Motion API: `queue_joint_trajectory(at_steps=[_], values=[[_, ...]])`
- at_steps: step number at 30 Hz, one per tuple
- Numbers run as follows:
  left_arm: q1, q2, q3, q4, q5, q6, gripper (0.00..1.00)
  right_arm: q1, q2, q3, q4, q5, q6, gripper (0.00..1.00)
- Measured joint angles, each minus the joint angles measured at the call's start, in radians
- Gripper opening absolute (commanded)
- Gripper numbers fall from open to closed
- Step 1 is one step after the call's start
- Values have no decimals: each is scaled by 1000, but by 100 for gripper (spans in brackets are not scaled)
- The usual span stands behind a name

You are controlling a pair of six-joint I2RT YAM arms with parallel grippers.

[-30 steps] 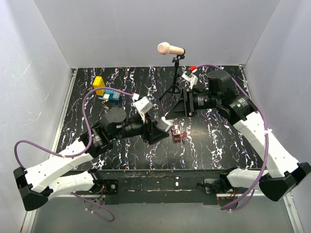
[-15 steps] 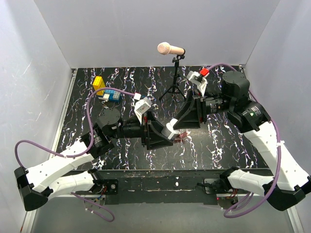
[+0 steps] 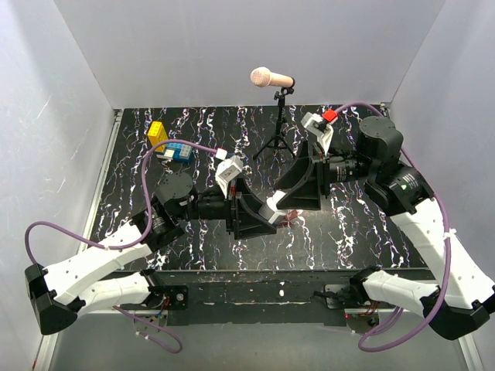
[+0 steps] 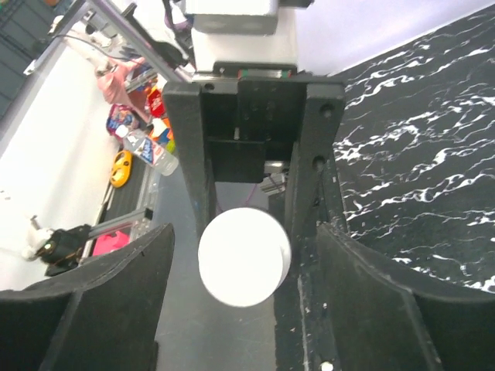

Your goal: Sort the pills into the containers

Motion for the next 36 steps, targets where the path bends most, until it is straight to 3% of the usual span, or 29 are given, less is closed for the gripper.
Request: queue_joint_trajectory(at_steps=[8,15,19,26,36], values=[[0,0,0,-102,-57,50,0,2,21,35,-22,157,82,86],[0,0,14,-238,-182,128,0,2,60,181,-211,420,104,87],[0,0,47,-301,-266,173,0,2,76,192,-294,497,134,88],[0,14,88,-385,-380,238,0,0,153,192,-399,535,197,90],[0,62,121,-480,-457,303,0,-11,195,149,-401,473,304,87]])
